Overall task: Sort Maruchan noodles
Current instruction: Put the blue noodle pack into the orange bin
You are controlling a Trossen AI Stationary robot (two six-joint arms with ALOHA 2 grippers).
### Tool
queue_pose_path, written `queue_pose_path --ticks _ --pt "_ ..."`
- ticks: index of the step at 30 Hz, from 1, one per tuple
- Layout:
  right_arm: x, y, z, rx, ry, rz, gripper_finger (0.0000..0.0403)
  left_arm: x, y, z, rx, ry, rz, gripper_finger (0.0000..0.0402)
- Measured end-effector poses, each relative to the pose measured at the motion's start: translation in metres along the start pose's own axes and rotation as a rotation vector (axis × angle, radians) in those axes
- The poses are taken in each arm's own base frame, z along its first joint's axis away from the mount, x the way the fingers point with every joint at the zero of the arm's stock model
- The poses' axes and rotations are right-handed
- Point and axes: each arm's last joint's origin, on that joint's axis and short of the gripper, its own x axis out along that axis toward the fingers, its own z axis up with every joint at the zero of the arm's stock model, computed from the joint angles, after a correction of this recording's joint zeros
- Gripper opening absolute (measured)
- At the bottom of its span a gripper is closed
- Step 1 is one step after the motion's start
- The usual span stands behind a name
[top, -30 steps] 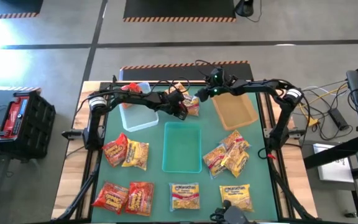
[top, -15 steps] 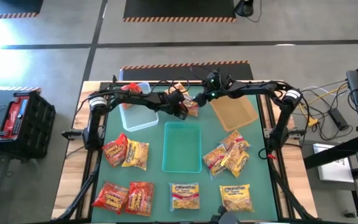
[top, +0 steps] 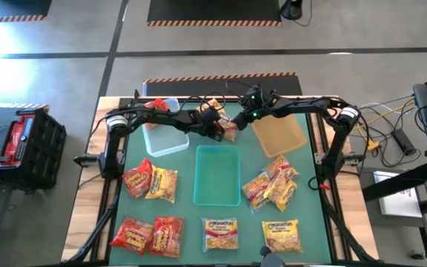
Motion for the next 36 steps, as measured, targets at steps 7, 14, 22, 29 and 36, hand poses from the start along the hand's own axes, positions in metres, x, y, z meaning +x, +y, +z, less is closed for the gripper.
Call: queue_pose_path --ticks 7,14,22,29,36 --pt "-0.007 0.004 0.002 -0.003 -0.013 0.007 0.0008 -0.015 -0.004 0.009 -0.001 -0.024 -0.040 0.0077" --pt "-0.028 0.016 0.014 -0.037 -0.081 0.028 0.0008 -0.038 -0.010 0.021 0.038 -0.087 -0.094 0.0077" --pt "-0.061 0.025 0.027 -0.079 -0.179 0.028 0.0008 -0.041 -0.016 0.028 0.032 -0.136 -0.157 0.0077" --pt "-0.096 0.027 0.034 -0.103 -0.239 -0.002 0.0008 -0.047 -0.027 0.039 0.027 -0.227 -0.318 0.0077" --pt "-0.141 0.034 0.036 -0.133 -0.309 -0.034 0.0008 -0.050 -0.030 0.043 0.023 -0.269 -0.347 0.0077"
